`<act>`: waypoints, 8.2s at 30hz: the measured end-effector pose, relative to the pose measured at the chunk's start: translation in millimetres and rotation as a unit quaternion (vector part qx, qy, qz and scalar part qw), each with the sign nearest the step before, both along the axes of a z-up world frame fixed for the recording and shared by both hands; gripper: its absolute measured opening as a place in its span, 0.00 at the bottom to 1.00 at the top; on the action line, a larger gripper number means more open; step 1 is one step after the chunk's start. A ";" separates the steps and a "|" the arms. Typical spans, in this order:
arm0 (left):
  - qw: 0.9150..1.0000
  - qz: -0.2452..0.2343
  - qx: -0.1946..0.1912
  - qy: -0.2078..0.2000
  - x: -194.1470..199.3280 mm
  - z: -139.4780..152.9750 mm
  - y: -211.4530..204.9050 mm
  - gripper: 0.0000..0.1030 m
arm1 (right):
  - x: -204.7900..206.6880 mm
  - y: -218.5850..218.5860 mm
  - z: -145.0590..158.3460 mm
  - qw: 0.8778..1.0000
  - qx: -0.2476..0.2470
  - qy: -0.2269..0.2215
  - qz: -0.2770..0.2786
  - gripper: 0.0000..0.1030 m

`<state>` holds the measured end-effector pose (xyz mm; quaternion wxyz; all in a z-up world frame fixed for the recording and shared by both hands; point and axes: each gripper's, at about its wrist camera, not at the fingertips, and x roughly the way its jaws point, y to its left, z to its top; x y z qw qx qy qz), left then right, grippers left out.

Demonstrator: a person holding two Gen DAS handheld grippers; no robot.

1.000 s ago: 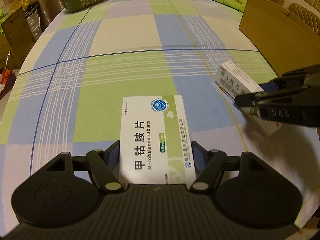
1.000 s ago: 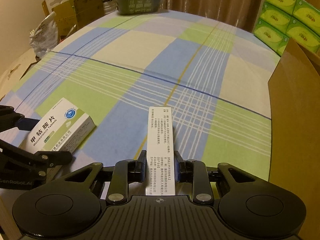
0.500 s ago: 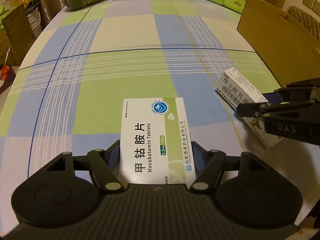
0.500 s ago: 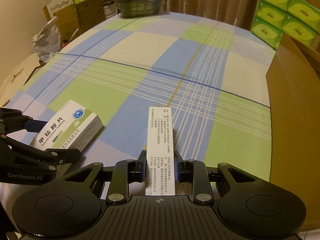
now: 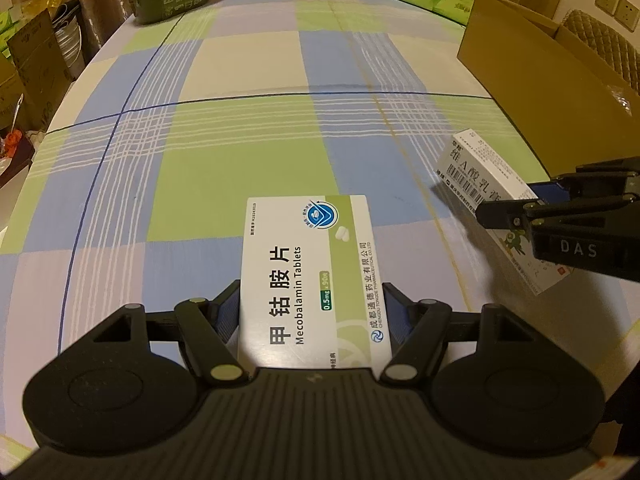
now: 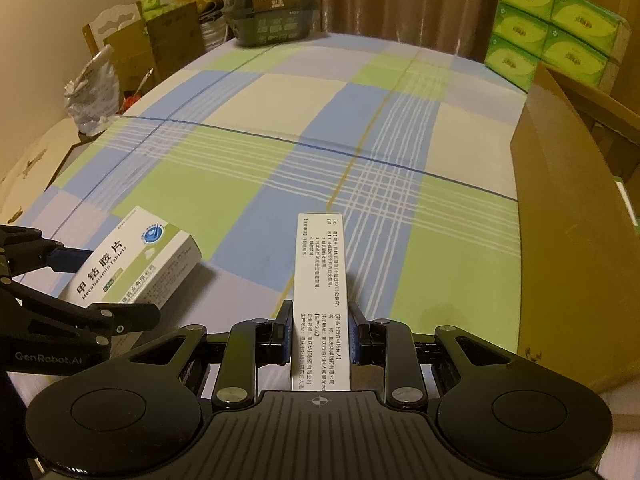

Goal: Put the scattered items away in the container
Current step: 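Carry both medicine boxes over the cardboard box with both tools, then lower both held medicine boxes into the cardboard box, then open the left tool to drop the Mecobalamin box while the right tool drops its box, then withdraw both open tools up and away from the cardboard box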

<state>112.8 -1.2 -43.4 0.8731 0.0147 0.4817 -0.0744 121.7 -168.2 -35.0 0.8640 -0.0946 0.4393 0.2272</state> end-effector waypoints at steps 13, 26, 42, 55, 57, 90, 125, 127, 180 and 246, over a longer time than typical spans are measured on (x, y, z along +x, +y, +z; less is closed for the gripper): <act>1.000 -0.008 0.002 -0.021 -20.0 26.9 -11.8 0.65 | -25.0 -16.5 28.5 1.000 0.011 -0.024 -0.016 0.22; 0.999 -0.027 -0.007 -0.046 -40.4 53.9 -32.5 0.65 | -49.9 -42.5 62.4 0.997 0.028 -0.060 -0.046 0.22; 0.993 -0.074 -0.036 -0.086 -43.6 91.5 -88.7 0.65 | -66.3 -92.5 109.8 0.988 0.038 -0.112 -0.100 0.22; 0.982 -0.136 -0.051 -0.121 -29.6 122.6 -158.7 0.65 | -64.9 -145.3 136.1 0.978 0.033 -0.143 -0.151 0.22; 0.980 -0.143 -0.053 -0.124 -27.8 126.0 -168.1 0.65 | -63.0 -152.4 137.6 0.976 0.032 -0.146 -0.156 0.22; 0.970 -0.186 -0.095 -0.124 41.5 137.8 -259.2 0.65 | -2.7 -230.0 145.0 0.967 0.022 -0.156 -0.202 0.22; 0.977 -0.146 -0.115 -0.106 129.4 116.3 -289.3 0.65 | 63.1 -255.3 123.1 0.968 -0.001 -0.151 -0.201 0.22; 0.977 -0.143 -0.117 -0.104 135.1 113.3 -290.2 0.65 | 68.8 -255.7 121.4 0.968 -0.004 -0.151 -0.199 0.22; 0.981 -0.093 -0.130 -0.106 165.5 96.0 -258.3 0.68 | 106.4 -235.7 106.9 0.974 -0.019 -0.137 -0.180 0.22; 0.984 -0.083 -0.054 -0.145 -45.6 149.0 -219.2 0.99 | -125.1 -254.9 160.9 0.958 0.029 -0.151 -0.243 0.98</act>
